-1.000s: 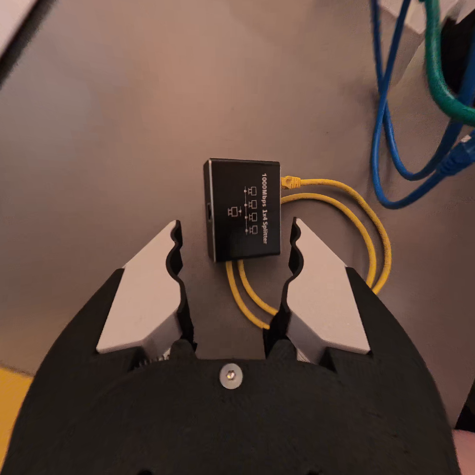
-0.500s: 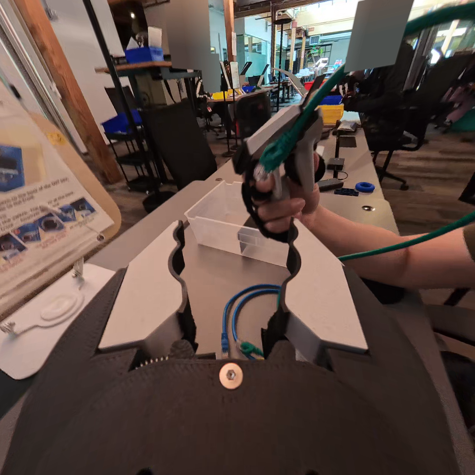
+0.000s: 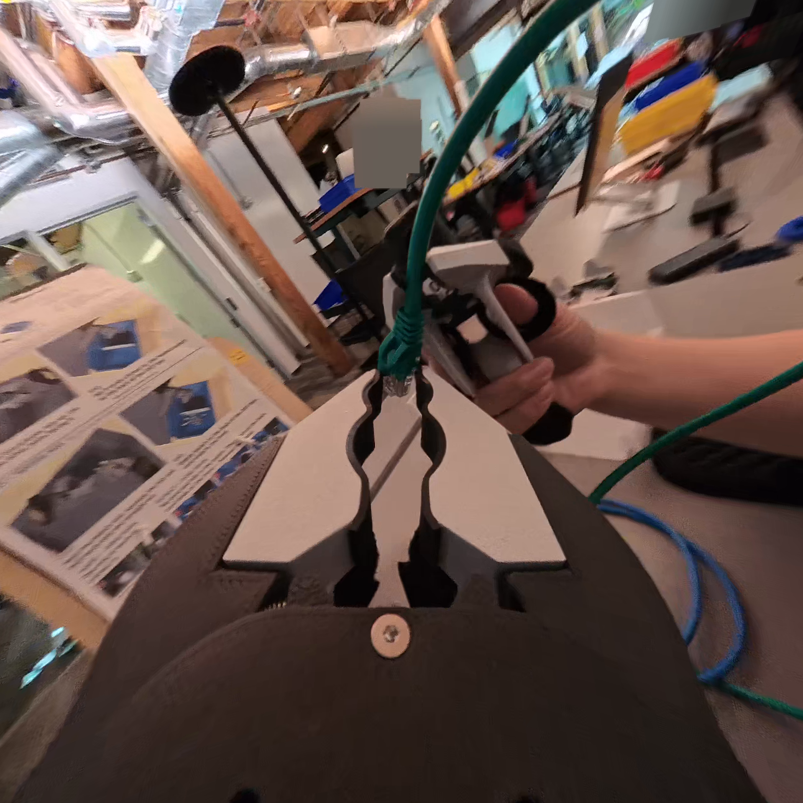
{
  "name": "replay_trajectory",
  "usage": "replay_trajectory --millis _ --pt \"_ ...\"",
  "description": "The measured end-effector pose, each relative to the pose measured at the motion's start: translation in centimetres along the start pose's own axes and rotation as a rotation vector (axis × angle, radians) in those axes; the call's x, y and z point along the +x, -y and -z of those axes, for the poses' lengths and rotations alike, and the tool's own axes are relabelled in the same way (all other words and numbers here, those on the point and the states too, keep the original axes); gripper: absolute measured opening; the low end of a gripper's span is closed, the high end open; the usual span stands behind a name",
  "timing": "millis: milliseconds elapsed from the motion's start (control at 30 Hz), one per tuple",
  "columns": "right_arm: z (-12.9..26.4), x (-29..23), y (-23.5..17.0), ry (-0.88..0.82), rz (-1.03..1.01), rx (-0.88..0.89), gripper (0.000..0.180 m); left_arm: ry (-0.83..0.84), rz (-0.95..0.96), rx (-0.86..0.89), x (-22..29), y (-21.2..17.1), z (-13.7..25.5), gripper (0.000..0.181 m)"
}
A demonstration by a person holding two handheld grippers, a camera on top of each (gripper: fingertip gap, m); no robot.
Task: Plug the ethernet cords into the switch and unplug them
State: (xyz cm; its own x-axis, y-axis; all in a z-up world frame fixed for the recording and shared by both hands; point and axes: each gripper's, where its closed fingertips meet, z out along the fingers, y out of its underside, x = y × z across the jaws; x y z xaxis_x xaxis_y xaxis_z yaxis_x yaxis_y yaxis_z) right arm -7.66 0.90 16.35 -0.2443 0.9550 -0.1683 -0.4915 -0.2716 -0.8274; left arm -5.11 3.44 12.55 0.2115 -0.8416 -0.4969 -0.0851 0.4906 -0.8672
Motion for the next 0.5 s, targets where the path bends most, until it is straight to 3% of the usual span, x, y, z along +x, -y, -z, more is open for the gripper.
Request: replay_trajectory --millis 33,200,300,500 --pt "0.1 0.4 0.0 -0.023 0.005 -0.008 0.008 0.026 -0.026 -0.042 -0.3 -0.4 0.0 0.013" --pt "1.1 3.7 -0.4 -0.303 0.112 -0.132 0.016 0.162 -0.154 -0.287 -2.7 -2.8 1.2 0.013" --pt "2.0 5.5 -1.4 -0.497 0.232 -0.294 0.040 0.180 -0.233 -0.397 -3.0 -4.0 1.9 0.013" --pt "2.5 6.2 -2.3 -0.650 0.533 -0.524 0.039 0.123 -0.246 -0.514 -2.3 -5.9 2.2 0.012"
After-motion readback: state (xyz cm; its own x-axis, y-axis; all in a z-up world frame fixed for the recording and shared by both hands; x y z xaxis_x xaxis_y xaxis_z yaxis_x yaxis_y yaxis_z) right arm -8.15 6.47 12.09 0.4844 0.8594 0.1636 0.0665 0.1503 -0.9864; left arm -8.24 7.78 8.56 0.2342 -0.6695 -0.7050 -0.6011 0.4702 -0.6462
